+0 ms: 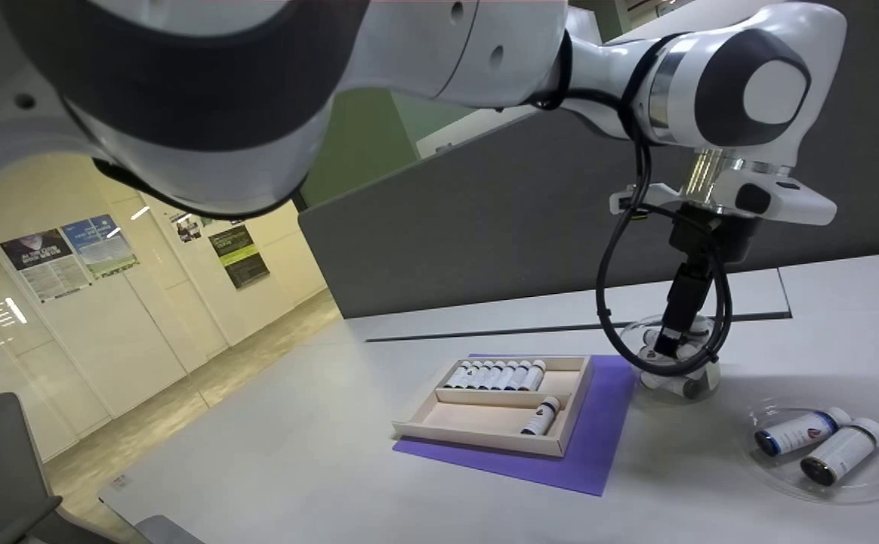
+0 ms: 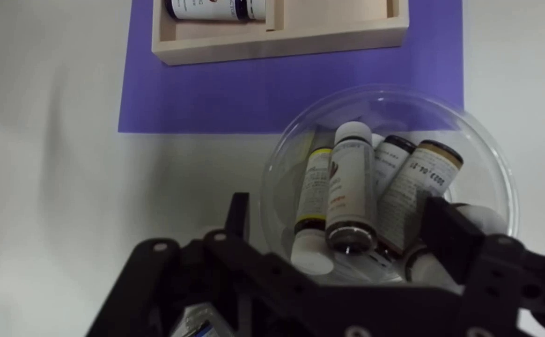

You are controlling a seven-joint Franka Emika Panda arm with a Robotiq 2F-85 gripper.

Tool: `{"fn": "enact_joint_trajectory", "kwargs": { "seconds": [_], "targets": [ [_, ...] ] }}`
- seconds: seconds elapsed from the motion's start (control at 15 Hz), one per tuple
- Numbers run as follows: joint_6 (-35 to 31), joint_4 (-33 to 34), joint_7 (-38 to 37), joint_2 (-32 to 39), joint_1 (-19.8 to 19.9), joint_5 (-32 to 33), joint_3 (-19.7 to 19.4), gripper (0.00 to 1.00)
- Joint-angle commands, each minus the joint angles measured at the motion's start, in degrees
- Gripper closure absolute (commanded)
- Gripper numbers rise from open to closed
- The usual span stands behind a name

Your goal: Remove the bottle from the bowl and put it on the table

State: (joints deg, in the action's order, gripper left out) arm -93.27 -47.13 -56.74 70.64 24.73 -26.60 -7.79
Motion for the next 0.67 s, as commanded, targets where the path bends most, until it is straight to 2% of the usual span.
{"fn": "enact_joint_trajectory", "kwargs": {
  "seconds": [0.0,0.13,0.47,0.53,0.6],
  "targets": [
    [2.18,4.45,-3.03,2.13,0.93,1.72,1.03,0.37],
    [1.97,4.89,-3.46,2.36,0.88,2.1,0.98,0.55],
    [2.03,6.24,-4.07,3.01,0.91,2.73,1.09,0.92],
    [2.4,6.47,-4.04,3.04,0.99,2.9,1.2,0.98],
    [2.89,6.63,-4.05,2.97,1.08,3.06,1.32,0.99]
  ]
}}
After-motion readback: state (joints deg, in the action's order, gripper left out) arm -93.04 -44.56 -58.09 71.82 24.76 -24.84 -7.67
